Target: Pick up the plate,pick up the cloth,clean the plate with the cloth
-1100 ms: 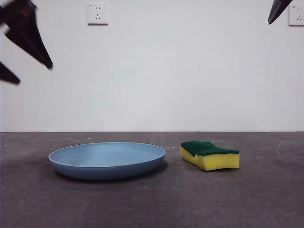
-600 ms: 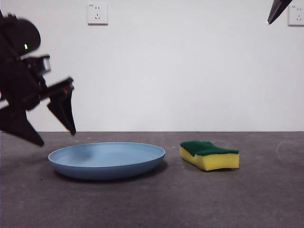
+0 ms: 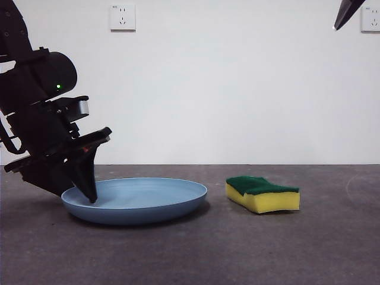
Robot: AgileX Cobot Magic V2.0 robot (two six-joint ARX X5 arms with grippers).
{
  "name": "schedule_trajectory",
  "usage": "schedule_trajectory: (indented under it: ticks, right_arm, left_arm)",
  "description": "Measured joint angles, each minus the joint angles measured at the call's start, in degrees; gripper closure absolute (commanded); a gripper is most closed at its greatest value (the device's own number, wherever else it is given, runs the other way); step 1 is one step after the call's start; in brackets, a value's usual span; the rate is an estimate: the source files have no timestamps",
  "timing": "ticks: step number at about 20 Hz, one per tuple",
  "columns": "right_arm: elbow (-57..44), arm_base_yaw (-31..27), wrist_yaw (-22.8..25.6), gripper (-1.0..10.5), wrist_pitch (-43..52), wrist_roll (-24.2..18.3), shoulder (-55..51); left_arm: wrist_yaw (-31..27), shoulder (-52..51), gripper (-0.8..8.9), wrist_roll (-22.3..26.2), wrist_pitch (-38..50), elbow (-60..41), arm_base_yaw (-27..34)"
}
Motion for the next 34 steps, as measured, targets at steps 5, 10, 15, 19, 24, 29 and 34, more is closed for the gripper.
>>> schedule_trajectory:
  ticks: [5, 10, 15, 19, 24, 29, 34]
  right_arm:
    - [0.94, 3.06, -1.11, 4.8, 1.16, -2.01, 2.21]
    - [5.25, 7.15, -1.03, 5.5, 1.38, -6.82, 12.96]
    - [11.04, 10.49, 0.46, 5.5, 3.78, -10.80, 27.63]
    - [11.45, 12.22, 2.05, 5.5, 9.01, -11.58, 37.66]
    - [11.45, 13.22, 2.10, 5.5, 10.54, -11.56, 44.22]
    - [11.45, 13.62, 2.10, 6.1, 10.21, -11.56, 48.59]
    - [11.67, 13.86, 2.45, 9.6, 10.64, -11.56, 50.99]
  left_arm:
    - [0.48, -3.06, 8.21, -0.74, -0.63, 0.09, -0.24]
    - [-0.44, -14.03, 8.21, 0.55, -5.79, 0.07, -0.26]
    - [-0.48, -26.49, 8.21, 1.29, -10.86, 0.07, -0.26]
    - [-0.46, -33.35, 8.21, 1.49, -14.14, 0.07, -0.26]
    - [-0.55, -34.32, 8.21, 1.88, -16.52, 0.07, -0.26]
    - [-0.57, -34.32, 8.21, 1.88, -16.50, 0.07, -0.31]
    - [-0.57, -34.32, 8.21, 1.92, -16.50, 0.07, -0.31]
